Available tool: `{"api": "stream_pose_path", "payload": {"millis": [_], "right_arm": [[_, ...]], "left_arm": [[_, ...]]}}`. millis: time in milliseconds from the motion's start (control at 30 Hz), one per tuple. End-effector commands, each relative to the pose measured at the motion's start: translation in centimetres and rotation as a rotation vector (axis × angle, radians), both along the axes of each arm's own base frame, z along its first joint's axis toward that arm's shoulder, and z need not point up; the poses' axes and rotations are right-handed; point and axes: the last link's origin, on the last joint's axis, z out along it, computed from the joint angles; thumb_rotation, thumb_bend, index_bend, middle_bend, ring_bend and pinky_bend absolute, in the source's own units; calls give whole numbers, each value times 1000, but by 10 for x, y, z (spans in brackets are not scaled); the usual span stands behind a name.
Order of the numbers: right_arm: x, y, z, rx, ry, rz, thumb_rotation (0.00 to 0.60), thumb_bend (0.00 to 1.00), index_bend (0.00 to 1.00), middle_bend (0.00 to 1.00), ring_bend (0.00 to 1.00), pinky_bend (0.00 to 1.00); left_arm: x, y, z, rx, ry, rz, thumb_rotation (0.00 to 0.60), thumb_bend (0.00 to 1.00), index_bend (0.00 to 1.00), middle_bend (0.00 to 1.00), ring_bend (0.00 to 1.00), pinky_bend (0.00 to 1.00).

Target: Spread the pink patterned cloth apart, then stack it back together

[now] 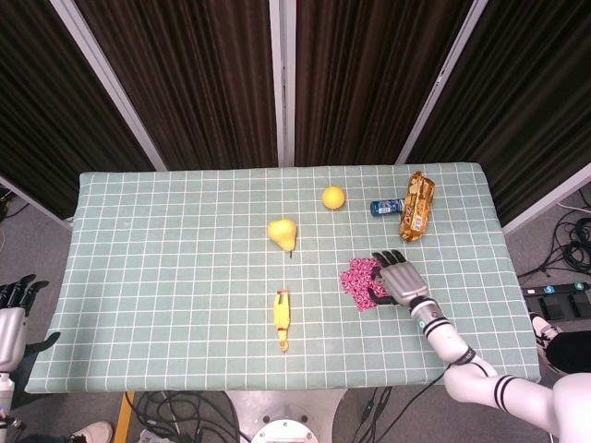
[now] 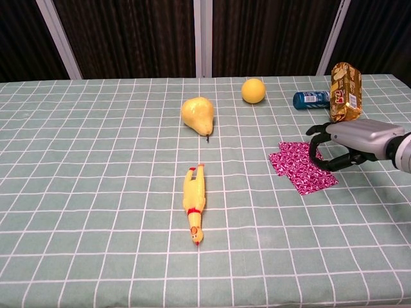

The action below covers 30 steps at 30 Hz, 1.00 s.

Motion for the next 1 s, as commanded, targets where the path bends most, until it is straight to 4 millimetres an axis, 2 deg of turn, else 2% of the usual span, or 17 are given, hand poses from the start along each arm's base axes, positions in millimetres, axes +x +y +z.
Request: {"api": "stream_pose_path", "payload": {"millis": [33, 367, 600, 1000], "right_arm": [[-4, 1, 3, -3, 6, -12, 183, 416, 355, 46, 0, 0], [-1, 2, -8, 25, 8, -5, 184, 420, 355, 45, 0, 0], [-6, 1, -3, 5, 2, -21, 189, 418, 355, 45, 0, 0], [10, 3, -18, 44, -11, 22, 189, 418, 355, 45, 0, 0]], "left_arm": [[1, 1, -1, 1, -1, -4, 600, 34, 255, 231, 167, 144], [0, -3, 0, 1, 0, 7, 600, 34, 255, 231, 168, 144], [-1, -3, -1, -2, -1, 8, 600, 34, 255, 231, 167, 144], [-3, -6, 0, 3, -2, 17, 600, 34, 255, 231, 167, 144]]}}
